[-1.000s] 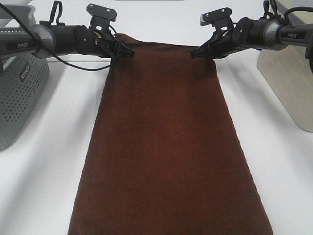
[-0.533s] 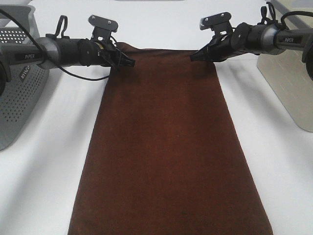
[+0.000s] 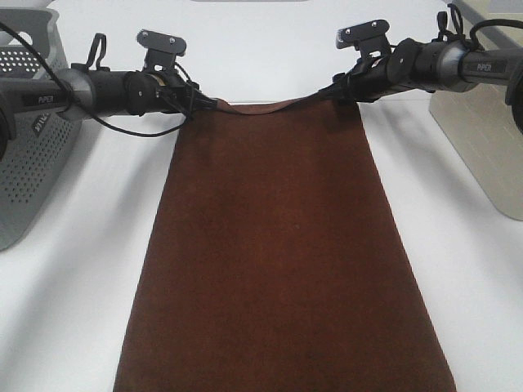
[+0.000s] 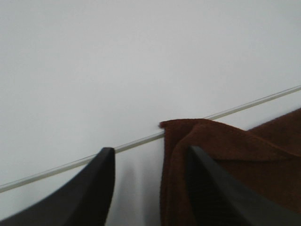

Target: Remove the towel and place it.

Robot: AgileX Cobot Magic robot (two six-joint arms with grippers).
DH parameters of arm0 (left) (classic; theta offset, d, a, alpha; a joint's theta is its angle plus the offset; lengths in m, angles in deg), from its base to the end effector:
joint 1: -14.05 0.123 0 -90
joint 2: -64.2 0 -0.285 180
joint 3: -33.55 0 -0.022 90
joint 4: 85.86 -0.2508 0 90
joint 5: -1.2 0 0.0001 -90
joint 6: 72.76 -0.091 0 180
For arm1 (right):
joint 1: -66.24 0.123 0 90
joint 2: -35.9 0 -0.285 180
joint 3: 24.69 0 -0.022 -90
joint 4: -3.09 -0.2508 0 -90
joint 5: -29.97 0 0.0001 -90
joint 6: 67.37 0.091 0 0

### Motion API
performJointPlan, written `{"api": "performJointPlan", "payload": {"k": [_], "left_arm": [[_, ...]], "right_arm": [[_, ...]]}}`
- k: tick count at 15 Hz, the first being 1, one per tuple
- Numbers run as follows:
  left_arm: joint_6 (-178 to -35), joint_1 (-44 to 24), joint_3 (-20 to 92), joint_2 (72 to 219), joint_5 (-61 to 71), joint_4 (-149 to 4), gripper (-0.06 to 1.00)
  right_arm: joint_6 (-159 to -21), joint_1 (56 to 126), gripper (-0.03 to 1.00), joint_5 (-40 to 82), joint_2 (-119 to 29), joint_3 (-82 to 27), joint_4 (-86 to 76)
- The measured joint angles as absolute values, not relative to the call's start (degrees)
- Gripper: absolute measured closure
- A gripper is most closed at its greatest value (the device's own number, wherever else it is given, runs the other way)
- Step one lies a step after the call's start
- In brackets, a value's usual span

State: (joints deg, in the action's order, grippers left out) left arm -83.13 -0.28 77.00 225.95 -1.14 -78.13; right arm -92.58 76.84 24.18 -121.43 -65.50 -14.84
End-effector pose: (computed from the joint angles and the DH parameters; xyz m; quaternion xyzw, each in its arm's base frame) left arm 0.5656 -0.1440 0.0728 0.1237 0.8389 -0.0516 0.5275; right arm 0.5639 0.1084 0.0922 -0.1440 0.8627 0.0273 0.4839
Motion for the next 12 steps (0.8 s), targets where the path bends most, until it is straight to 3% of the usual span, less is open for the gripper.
{"api": "performJointPlan", "payload": {"k": [4,12], "left_arm": [[-80.84,0.47,77.00,226.23,-2.00,-78.13,0.29],[-80.73,0.47,77.00,226.29,-2.52,-78.13,0.28]], "right_arm": [[-92.58,76.84,0.33,24.18,-121.43,-65.50,-14.61],[-92.47,76.84,0.33,26.70,-121.38,-65.50,-14.50]]}}
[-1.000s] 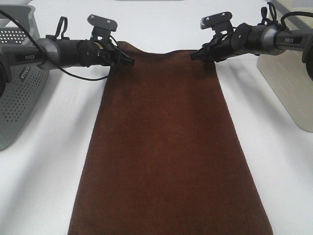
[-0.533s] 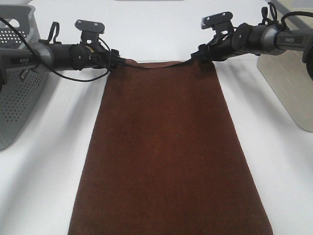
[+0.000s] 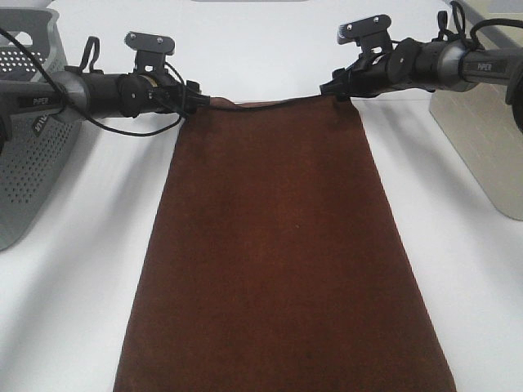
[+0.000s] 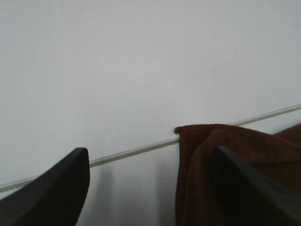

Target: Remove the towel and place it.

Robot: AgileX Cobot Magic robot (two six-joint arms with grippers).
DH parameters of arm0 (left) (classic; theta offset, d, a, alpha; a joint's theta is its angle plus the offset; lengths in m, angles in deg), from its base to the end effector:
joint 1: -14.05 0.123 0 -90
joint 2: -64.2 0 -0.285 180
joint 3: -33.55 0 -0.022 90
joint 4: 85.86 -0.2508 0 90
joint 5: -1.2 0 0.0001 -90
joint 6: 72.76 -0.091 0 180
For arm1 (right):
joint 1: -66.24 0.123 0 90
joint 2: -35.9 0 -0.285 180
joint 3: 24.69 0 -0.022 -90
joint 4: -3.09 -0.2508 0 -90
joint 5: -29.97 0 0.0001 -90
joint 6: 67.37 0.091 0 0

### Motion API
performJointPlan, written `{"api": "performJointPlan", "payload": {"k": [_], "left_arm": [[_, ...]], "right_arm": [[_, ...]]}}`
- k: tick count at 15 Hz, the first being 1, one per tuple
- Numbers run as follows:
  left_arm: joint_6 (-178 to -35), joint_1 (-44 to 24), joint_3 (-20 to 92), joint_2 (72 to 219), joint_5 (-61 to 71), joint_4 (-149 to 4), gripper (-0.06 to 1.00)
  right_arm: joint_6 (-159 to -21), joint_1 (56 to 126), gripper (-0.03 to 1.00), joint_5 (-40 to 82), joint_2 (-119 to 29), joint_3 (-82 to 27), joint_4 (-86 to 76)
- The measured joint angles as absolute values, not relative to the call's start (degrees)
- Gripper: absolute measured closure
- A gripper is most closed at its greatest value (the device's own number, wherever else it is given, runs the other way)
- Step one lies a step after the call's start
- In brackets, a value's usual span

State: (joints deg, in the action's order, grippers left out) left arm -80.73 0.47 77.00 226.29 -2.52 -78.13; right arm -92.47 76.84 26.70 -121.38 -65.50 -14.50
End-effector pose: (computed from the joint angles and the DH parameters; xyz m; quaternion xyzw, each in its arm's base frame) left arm 0.5682 -0.1364 0.0713 0.0992 0.8373 -0.0587 0.5344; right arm 0.5661 0.1076 0.0960 -0.1405 0.8527 0.0209 0.5027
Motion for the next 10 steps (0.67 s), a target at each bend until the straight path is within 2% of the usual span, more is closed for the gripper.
{"api": "performJointPlan", "payload": {"k": [3,6,10], "left_arm": [[-80.73,0.47,77.00,226.69,1.20,-78.42,0.28],[-80.73,0.47,77.00,228.47,-2.18,-78.76,0.28],[-80.50,-0.05,77.00,229.73,-6.42,-78.70,0.28]], "right_arm": [[-91.03,76.84,0.33,17.19,-119.66,-65.50,-15.30],[-90.92,76.84,0.33,10.26,-117.31,-65.56,-15.53],[-90.98,76.84,0.33,7.91,-117.36,-65.50,-15.53]]}}
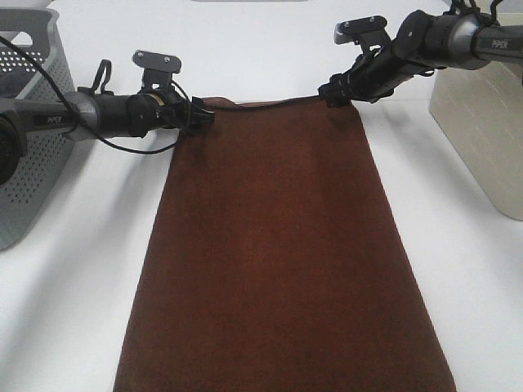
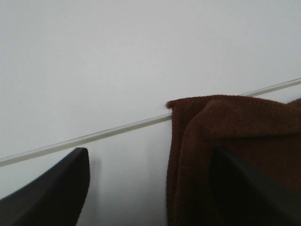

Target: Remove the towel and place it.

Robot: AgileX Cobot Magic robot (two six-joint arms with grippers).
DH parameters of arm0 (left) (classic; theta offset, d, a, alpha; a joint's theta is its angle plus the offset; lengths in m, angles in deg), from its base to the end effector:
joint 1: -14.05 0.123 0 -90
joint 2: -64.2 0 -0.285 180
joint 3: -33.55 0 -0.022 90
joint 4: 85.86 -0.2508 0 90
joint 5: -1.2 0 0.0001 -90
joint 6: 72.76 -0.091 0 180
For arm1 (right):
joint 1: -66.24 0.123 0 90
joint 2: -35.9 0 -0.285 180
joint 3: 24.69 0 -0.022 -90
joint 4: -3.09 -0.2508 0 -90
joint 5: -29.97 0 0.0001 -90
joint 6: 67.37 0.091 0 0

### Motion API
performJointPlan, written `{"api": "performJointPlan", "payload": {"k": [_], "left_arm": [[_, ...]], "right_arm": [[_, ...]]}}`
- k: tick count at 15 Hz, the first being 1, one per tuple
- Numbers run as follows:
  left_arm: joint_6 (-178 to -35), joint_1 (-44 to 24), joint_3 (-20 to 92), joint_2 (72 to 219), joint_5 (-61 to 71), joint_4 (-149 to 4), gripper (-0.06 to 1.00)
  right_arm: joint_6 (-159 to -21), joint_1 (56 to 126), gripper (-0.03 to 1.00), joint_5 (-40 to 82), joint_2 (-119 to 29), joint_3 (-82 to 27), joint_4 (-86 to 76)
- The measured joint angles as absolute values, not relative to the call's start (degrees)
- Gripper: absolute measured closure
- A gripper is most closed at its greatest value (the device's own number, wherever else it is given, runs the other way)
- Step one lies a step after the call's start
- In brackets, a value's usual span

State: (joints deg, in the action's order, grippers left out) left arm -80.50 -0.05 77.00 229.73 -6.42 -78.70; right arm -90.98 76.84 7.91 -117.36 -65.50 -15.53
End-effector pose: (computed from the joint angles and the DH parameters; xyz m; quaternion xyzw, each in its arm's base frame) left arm 0.5657 -0.1406 0.0418 0.1035 0.8347 -0.0565 0.5379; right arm 0.5487 0.1138 0.1136 -0.1580 0.9036 0.0700 0.3920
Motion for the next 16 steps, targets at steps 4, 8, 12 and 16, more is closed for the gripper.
{"api": "performJointPlan", "payload": {"k": [4,8,12,16], "left_arm": [[-80.50,-0.45,77.00,231.45,-12.15,-80.59,0.28],[-80.50,-0.45,77.00,231.96,-15.53,-78.82,0.29],[-80.50,-0.05,77.00,231.96,-18.33,-73.78,0.30],[-80.50,-1.42,78.14,232.02,-14.44,-86.21,0.30]], "right_arm": [[-90.98,76.84,0.33,5.39,-117.36,-65.50,-15.53],[-90.98,76.84,0.33,3.15,-117.36,-65.50,-15.47],[-90.98,76.84,0.33,2.24,-117.36,-65.50,-15.42],[-90.98,76.84,0.33,2.12,-117.36,-65.50,-15.19]]}}
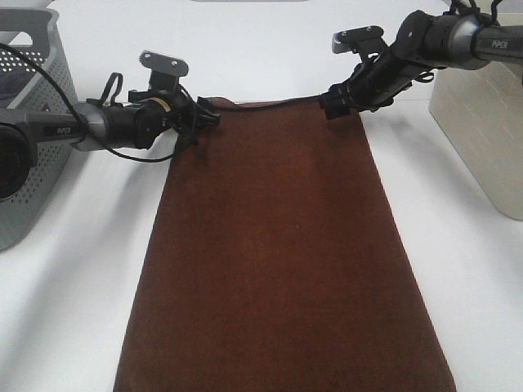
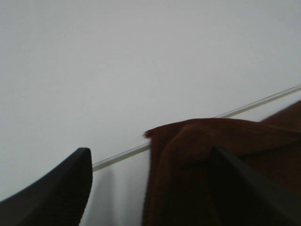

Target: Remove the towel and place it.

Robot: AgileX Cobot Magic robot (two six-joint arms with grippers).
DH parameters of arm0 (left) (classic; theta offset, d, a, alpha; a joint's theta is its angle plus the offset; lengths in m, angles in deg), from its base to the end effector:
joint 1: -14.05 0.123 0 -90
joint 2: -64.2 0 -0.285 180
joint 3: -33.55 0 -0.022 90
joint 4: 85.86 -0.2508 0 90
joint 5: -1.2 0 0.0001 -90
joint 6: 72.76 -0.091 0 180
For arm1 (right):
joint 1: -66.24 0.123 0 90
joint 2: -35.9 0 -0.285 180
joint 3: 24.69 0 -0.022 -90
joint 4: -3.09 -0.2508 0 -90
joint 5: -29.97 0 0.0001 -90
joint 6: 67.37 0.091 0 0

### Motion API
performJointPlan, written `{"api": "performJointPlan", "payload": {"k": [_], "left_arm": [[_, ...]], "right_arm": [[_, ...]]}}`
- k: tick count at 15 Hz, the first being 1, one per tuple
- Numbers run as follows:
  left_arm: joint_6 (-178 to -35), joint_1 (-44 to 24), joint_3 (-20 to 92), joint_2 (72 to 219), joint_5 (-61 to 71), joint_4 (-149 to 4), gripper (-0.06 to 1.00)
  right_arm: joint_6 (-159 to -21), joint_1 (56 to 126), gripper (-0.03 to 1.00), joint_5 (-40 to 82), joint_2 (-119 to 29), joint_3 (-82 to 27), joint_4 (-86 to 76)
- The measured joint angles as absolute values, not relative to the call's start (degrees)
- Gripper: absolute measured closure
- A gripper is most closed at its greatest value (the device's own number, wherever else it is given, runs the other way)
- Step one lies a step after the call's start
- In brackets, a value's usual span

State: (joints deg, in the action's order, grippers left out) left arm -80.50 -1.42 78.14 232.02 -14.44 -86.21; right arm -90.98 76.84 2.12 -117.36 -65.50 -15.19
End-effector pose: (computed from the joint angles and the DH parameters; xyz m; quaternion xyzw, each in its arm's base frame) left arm 0.5658 -0.1568 0.0365 0.1651 0.7898 -0.0387 0.5894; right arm 0.5417 0.1150 0.1077 -0.1710 0.9190 0.0788 0.3464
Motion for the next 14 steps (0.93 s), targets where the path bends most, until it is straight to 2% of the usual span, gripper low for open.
{"api": "performJointPlan", "payload": {"k": [9,14], "left_arm": [[-79.58,-2.00,87.94,237.63,-13.35,-89.70,0.30],[-79.18,0.12,88.23,237.98,-15.18,-76.70,0.31]], "right_arm": [[-90.98,76.84,0.33,2.12,-117.36,-65.50,-15.07],[-90.98,76.84,0.33,1.78,-117.36,-65.50,-15.07]]}}
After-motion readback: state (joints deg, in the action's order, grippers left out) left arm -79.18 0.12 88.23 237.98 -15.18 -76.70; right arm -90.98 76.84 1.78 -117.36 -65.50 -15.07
